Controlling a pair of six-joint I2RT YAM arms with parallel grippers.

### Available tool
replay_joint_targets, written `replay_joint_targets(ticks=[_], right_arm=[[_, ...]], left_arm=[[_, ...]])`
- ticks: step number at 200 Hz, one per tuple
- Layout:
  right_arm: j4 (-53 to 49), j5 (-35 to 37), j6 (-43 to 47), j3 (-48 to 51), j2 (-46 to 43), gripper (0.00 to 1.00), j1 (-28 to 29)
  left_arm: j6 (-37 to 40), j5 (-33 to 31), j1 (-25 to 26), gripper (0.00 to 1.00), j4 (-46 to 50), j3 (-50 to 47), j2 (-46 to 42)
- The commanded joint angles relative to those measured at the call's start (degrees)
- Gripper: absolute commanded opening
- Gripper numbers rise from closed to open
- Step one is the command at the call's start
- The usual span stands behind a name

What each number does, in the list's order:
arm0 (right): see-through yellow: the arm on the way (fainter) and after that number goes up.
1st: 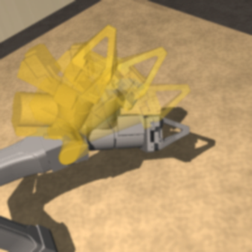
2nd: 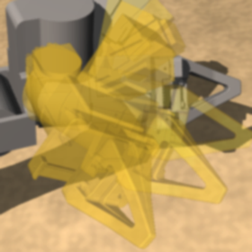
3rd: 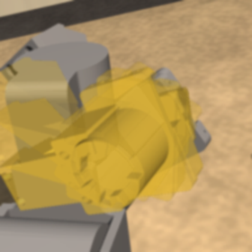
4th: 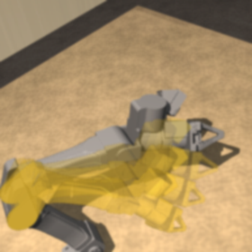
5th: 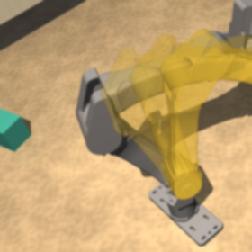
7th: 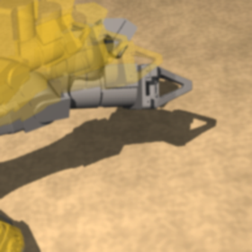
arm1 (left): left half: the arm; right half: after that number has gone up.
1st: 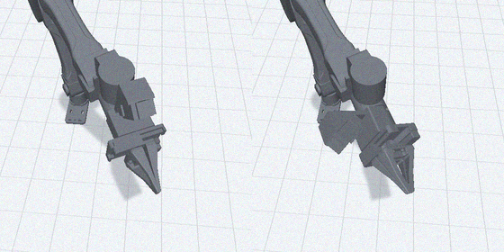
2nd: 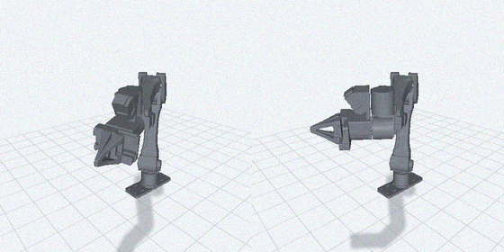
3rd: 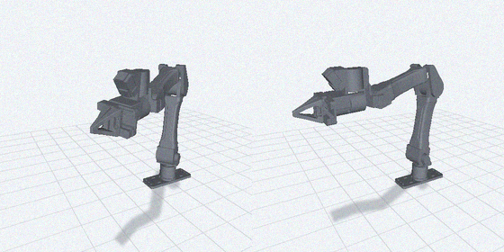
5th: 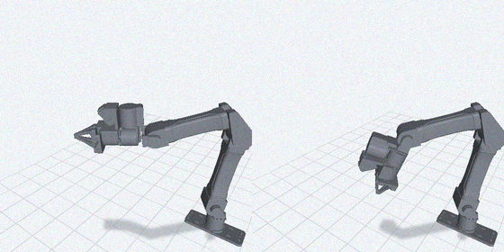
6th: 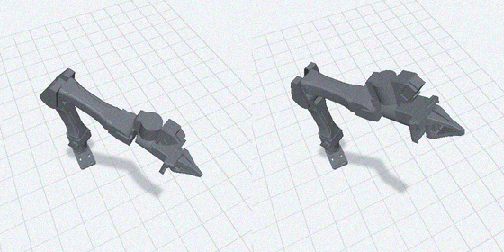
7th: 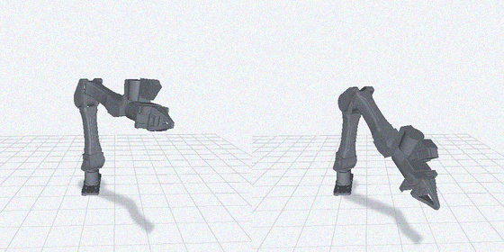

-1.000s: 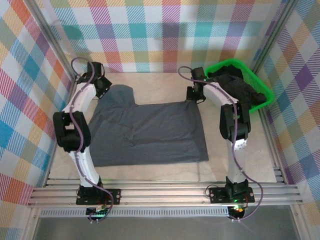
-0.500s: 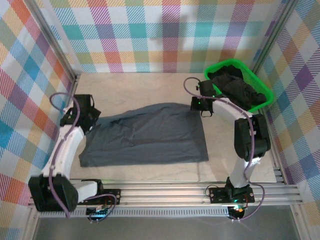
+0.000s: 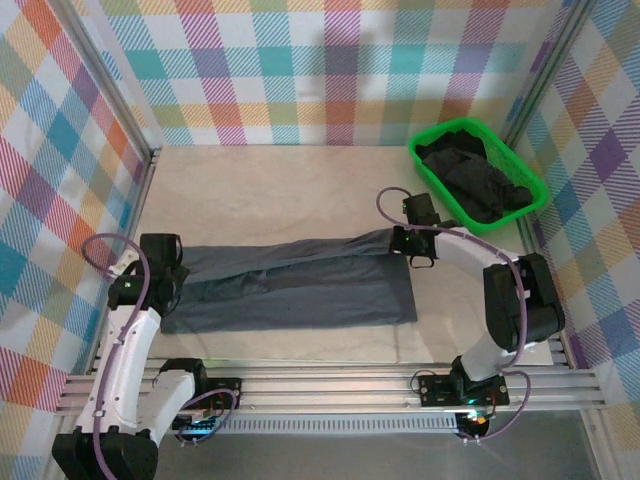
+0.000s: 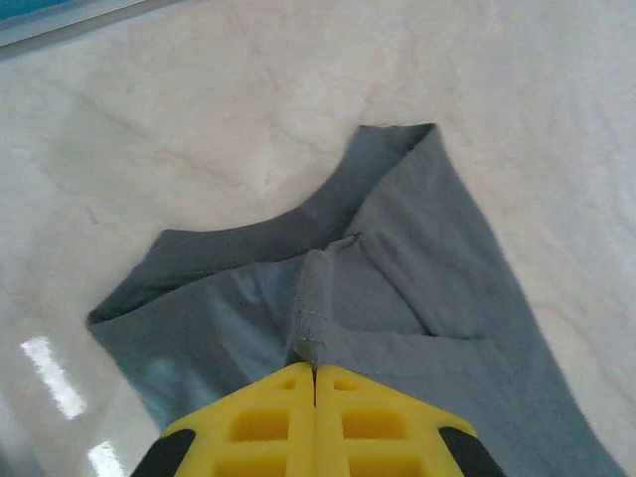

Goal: Fold and stack the t-shirts

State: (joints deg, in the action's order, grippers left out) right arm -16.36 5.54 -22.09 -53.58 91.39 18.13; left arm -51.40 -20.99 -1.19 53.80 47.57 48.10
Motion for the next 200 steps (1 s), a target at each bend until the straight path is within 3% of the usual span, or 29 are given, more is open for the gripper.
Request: replay_joint_targets(ticks=[1, 113, 166, 200], right_arm=[[-1.06, 0.82, -1.29, 1.66, -3.1, 0.03, 0.15], [-3.04, 0.21, -1.79, 8.22, -10.36, 0.08, 0.75], [-4.86, 0.27, -4.59, 8.93, -8.87, 0.08, 1.24], [-6.26, 1.33, -6.85, 9.55, -9.49, 0.29, 1.45]], left_arm=[[0.47, -3.85, -0.39, 0.0, 3.99, -1.42, -0.73], [-0.13, -4.58, -0.39, 0.0, 5.61, -3.07, -0.8], [-2.09, -0.68, -0.04, 0.0, 6.06, -5.24, -0.29], [-1.75, 4.68, 0.23, 0.0, 3.82, -6.62, 1.75]])
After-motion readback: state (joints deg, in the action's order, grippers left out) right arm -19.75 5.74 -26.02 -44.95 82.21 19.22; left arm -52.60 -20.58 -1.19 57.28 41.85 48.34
